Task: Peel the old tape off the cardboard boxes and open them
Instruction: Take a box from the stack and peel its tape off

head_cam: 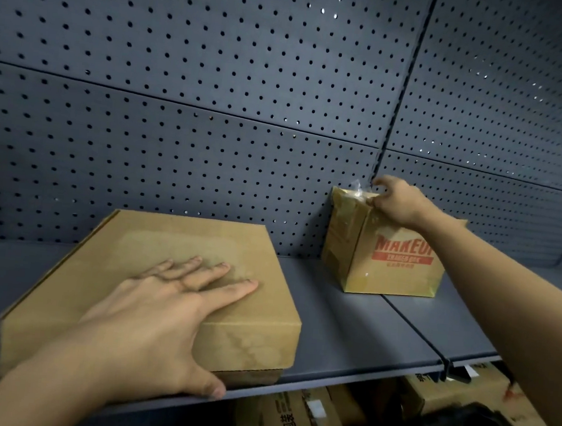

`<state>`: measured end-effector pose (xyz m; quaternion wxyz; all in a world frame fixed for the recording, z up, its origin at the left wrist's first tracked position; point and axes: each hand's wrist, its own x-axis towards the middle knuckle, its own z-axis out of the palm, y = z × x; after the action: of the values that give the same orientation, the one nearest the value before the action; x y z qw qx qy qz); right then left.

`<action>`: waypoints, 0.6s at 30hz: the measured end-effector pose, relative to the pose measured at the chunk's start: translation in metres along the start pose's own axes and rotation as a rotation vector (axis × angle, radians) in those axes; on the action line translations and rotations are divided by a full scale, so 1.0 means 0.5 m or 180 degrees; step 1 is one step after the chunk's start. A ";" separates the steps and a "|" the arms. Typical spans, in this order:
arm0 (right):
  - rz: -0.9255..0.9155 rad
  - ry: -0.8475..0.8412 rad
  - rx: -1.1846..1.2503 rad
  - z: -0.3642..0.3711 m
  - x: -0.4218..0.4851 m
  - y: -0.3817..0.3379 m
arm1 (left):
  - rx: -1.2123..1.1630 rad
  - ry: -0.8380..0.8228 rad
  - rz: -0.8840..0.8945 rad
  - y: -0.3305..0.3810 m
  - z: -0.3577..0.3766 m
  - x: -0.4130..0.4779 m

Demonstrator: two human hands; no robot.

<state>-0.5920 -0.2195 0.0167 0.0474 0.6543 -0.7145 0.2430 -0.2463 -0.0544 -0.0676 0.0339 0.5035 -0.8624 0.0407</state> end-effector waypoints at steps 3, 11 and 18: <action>0.0036 0.0439 0.0310 0.000 -0.010 0.016 | -0.0055 0.0034 0.0041 -0.001 -0.002 0.001; -0.1231 0.0718 0.0388 -0.035 -0.129 -0.068 | -0.0045 -0.0059 0.0076 -0.007 -0.009 -0.005; -0.2655 -0.0526 0.0379 0.013 -0.357 -0.176 | -0.0206 -0.0058 -0.0028 -0.006 -0.028 -0.029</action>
<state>-0.4814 -0.0619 -0.0328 0.0465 0.9061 -0.3749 0.1906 -0.2364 -0.0418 -0.0548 0.0425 0.5062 -0.8613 0.0081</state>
